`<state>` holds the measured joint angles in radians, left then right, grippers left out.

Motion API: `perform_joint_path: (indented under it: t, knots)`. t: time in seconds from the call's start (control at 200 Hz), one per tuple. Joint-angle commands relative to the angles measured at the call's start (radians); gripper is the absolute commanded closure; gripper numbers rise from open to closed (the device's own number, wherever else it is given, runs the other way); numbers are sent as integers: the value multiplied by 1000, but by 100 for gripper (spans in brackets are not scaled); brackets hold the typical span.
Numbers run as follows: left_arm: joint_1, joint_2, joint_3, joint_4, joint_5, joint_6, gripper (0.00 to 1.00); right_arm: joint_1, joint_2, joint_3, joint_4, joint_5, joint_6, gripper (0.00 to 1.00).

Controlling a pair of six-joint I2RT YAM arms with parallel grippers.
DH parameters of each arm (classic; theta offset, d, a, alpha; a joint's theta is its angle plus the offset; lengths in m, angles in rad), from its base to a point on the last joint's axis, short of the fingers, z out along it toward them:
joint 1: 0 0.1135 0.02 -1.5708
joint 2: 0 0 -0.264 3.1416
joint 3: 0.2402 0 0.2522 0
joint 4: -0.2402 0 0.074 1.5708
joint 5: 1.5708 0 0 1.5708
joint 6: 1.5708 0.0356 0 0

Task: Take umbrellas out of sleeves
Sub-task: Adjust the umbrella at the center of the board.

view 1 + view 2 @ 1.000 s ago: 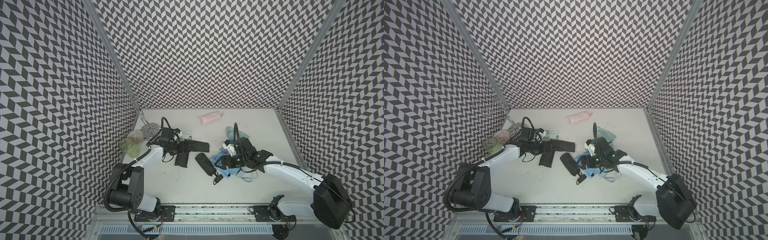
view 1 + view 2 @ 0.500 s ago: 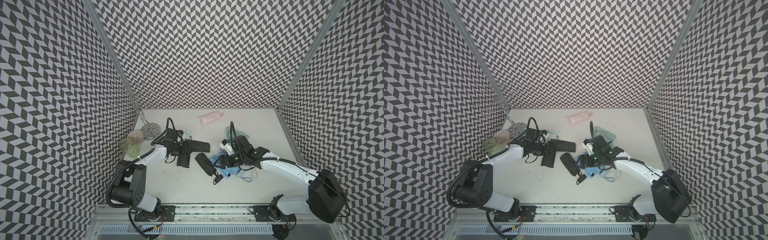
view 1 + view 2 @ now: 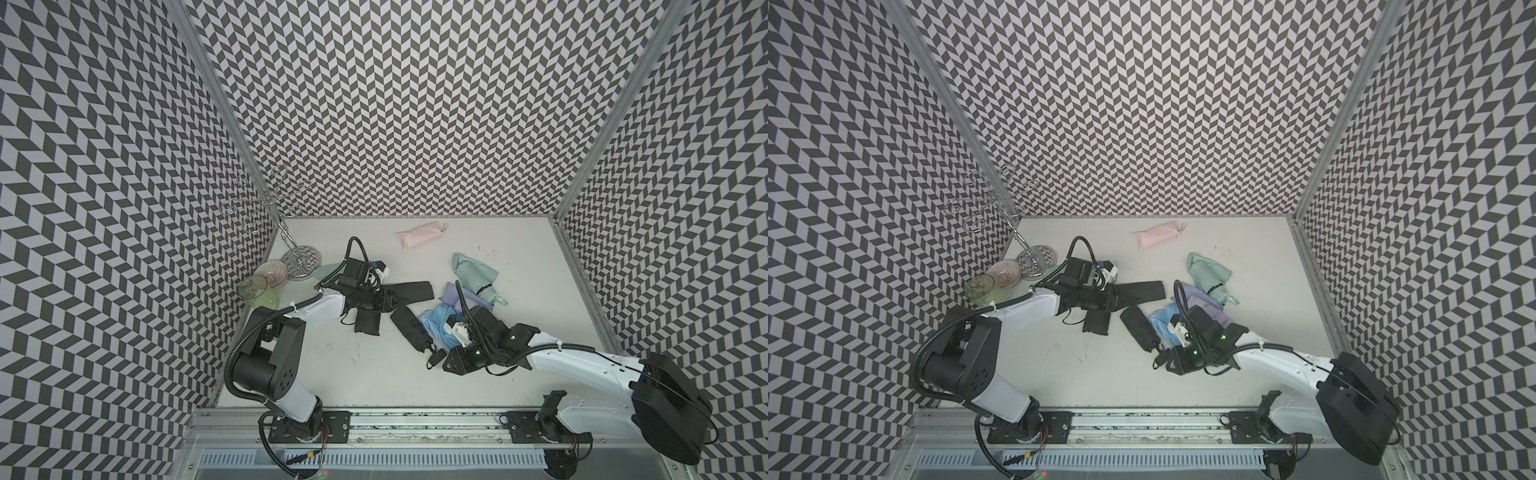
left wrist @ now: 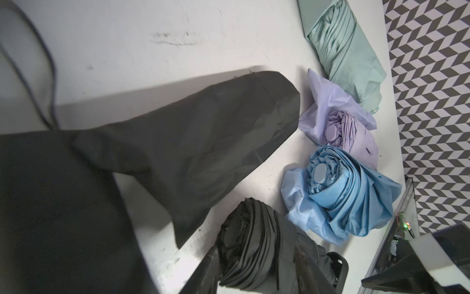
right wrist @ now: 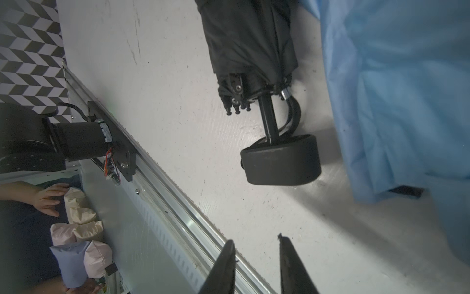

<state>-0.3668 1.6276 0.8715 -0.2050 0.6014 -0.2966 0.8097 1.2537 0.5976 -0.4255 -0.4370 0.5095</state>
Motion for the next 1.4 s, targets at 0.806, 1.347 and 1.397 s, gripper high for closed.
perform_joint_path:
  t: [0.806, 1.347, 1.397]
  knots:
    - [-111, 91, 64, 67, 83, -50, 49, -3, 239, 182, 50, 143, -57, 60]
    - [76, -71, 166, -329, -351, 70, 0, -6, 209, 442, -151, 94, -155, 28]
    - [90, -58, 165, -326, -353, 80, 0, -6, 225, 459, -150, 100, -166, 28]
